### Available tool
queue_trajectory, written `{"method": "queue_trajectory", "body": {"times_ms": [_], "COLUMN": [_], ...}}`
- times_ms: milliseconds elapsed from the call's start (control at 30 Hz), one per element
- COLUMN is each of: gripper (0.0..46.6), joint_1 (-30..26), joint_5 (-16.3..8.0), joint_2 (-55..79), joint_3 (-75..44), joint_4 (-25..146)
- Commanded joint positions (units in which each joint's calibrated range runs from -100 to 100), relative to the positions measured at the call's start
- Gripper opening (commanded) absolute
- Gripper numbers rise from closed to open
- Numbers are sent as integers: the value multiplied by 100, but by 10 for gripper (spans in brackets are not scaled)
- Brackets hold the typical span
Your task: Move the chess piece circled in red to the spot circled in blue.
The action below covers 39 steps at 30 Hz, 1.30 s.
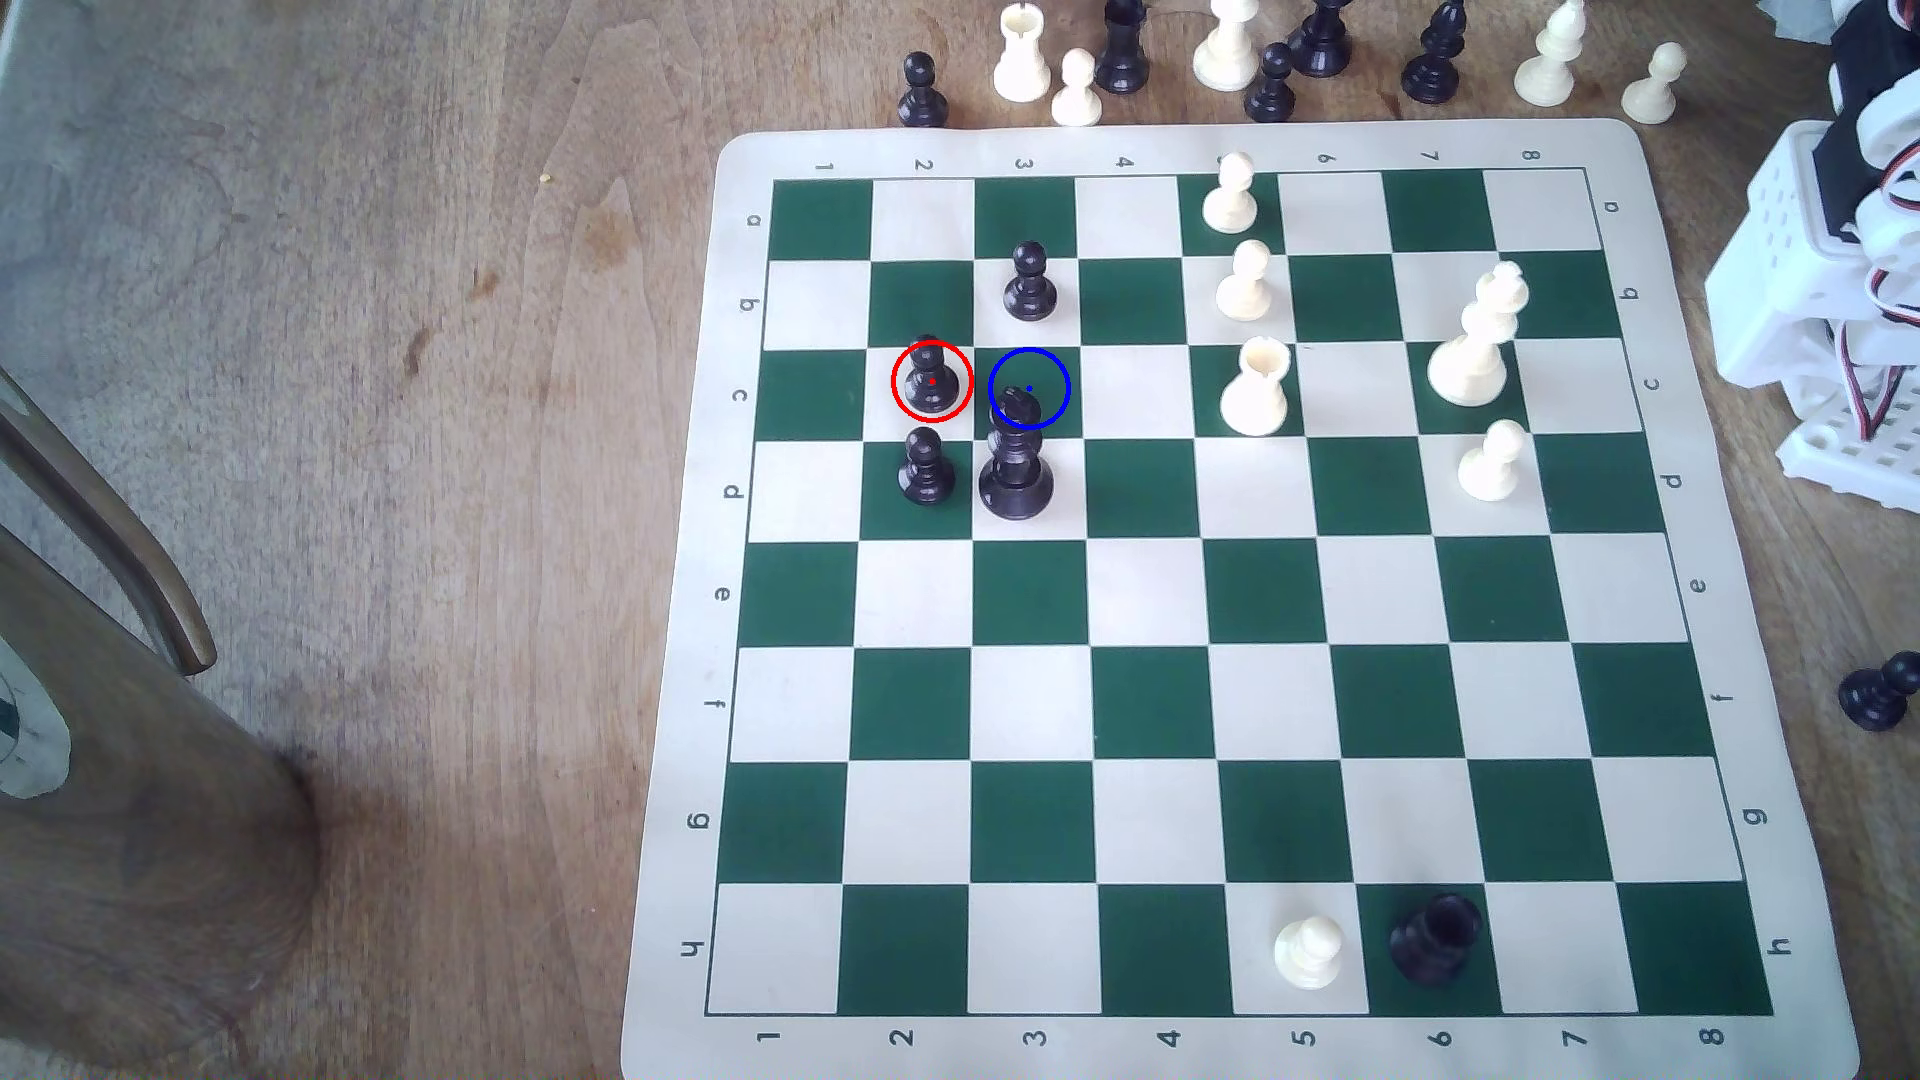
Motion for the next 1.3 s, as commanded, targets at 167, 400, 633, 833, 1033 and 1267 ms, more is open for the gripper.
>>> {"method": "queue_trajectory", "body": {"times_ms": [167,400,633,833,1033,1267], "gripper": [2,2,2,2,2,2], "joint_1": [-130,-263,-263,-263,-208,386], "joint_5": [10,10,10,5,-20,-83], "joint_2": [-11,-20,-20,-20,-11,31], "joint_3": [-109,-1505,-2793,-3772,-4026,-4887], "joint_4": [-1291,2009,4392,6153,6612,10191]}}
